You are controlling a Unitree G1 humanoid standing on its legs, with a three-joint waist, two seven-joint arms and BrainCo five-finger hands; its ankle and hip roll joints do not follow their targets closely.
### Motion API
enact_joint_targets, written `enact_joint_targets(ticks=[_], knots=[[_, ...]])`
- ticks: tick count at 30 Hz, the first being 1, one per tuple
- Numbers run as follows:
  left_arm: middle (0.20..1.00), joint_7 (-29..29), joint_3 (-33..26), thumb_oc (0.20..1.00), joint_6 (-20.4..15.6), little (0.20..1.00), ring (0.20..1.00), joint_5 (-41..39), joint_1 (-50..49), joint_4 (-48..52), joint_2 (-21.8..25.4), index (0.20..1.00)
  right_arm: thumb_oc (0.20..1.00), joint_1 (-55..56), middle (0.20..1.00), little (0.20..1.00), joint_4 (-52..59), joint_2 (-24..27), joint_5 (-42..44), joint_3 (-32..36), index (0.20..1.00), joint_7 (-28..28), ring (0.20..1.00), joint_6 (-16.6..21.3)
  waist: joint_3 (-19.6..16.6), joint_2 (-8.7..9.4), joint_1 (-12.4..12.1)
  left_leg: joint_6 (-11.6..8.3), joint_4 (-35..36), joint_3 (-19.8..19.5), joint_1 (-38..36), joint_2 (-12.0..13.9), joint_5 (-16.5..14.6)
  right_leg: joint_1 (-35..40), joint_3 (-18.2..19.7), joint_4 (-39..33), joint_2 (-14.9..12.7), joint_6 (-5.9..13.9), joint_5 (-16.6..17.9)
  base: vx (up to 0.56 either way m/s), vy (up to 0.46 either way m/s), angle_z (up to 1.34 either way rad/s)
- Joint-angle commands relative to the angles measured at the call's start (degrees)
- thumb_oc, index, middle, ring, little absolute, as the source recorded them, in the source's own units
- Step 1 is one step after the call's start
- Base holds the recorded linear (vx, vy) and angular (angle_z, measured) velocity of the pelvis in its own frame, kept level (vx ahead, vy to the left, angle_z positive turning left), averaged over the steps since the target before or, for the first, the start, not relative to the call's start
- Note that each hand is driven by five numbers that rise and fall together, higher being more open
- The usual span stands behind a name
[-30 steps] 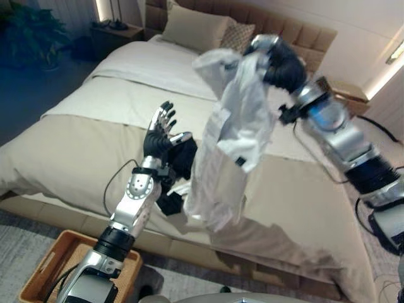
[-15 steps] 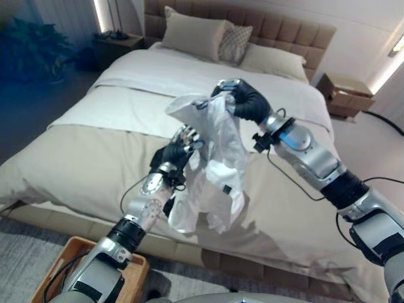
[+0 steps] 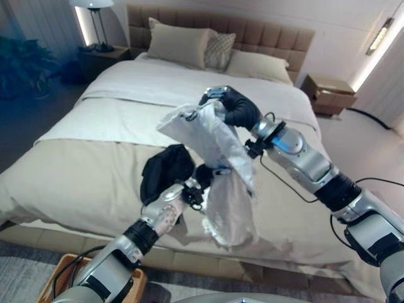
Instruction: Pick up clothes into the bucket
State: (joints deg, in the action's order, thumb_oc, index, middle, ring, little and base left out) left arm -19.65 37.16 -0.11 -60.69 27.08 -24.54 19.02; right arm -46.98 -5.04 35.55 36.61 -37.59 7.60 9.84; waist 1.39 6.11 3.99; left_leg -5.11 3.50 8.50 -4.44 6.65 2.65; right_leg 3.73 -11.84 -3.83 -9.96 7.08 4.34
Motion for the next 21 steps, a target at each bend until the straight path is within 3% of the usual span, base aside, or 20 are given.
enact_joint_targets(ticks=[1,2,3,4,10,14,21], knots=[[1.000,-4.19,0.15,1.000,-1.36,1.000,1.000,-2.44,2.82,-1.87,-0.51,1.000,0.200,-5.32,0.200,0.200,1.76,-0.73,0.99,2.54,0.200,0.61,0.200,3.91,-1.59,1.38,-0.53,-0.20,-5.03,0.86,1.60,1.50,-3.56,-0.56,-4.26,3.79,-5.87,5.88,2.78,0.00,0.000,0.00],[1.000,-4.20,0.15,1.000,-1.36,1.000,1.000,-2.44,2.81,-1.86,-0.50,1.000,0.200,-5.31,0.200,0.200,1.76,-0.74,0.99,2.55,0.200,0.61,0.200,3.91,-1.60,1.38,-0.53,-0.20,-5.03,0.86,1.61,1.50,-3.56,-0.56,-4.26,3.79,-5.87,5.88,2.78,0.00,0.000,0.00],[0.812,-4.26,-0.08,0.812,-1.63,0.812,0.812,-2.13,2.56,-1.82,-0.38,0.812,0.200,-5.15,0.200,0.200,1.73,-0.63,1.00,2.81,0.200,0.82,0.200,3.93,-1.59,1.37,-0.59,-0.18,-5.06,0.86,1.63,1.45,-3.57,-0.57,-4.31,3.79,-5.89,5.87,2.81,0.00,0.000,0.00],[0.200,-4.30,-0.97,0.200,-2.27,0.200,0.200,-1.49,1.64,-2.23,-0.23,0.200,0.200,-4.46,0.200,0.200,1.70,-0.43,1.34,3.49,0.200,1.26,0.200,3.80,-1.58,1.41,-0.75,-0.12,-5.17,0.79,1.74,1.41,-3.59,-0.60,-4.46,3.84,-5.90,5.84,2.78,0.00,0.000,0.00],[0.200,-2.76,-3.51,0.200,-4.27,0.200,0.200,-0.29,-0.30,-2.87,-0.74,0.200,0.200,-2.74,0.200,0.200,2.43,0.23,1.41,5.29,0.200,1.25,0.200,3.72,-1.30,1.53,-1.08,0.02,-5.42,0.55,2.03,1.21,-3.66,-0.56,-4.77,3.95,-6.02,5.75,2.76,0.00,0.000,0.00],[0.200,4.50,-8.12,0.200,-9.97,0.200,0.200,6.52,-1.38,-4.97,-0.82,0.200,0.200,-0.20,0.200,0.200,3.53,0.97,2.02,7.58,0.200,0.48,0.200,3.70,-0.61,1.67,-1.89,0.07,-5.91,0.18,2.61,1.11,-3.57,-0.57,-5.21,4.07,-6.16,5.55,2.73,0.00,-0.001,0.02],[0.200,10.64,-11.58,0.200,-13.30,0.200,0.200,17.47,-4.97,-2.54,1.68,0.200,0.200,5.46,0.200,0.200,5.36,2.71,3.76,13.43,0.200,-0.89,0.200,4.22,0.44,1.74,-2.82,0.12,-6.79,-0.36,3.57,1.17,-3.62,-0.61,-5.69,4.18,-6.22,5.44,2.62,-0.01,-0.006,0.06]])
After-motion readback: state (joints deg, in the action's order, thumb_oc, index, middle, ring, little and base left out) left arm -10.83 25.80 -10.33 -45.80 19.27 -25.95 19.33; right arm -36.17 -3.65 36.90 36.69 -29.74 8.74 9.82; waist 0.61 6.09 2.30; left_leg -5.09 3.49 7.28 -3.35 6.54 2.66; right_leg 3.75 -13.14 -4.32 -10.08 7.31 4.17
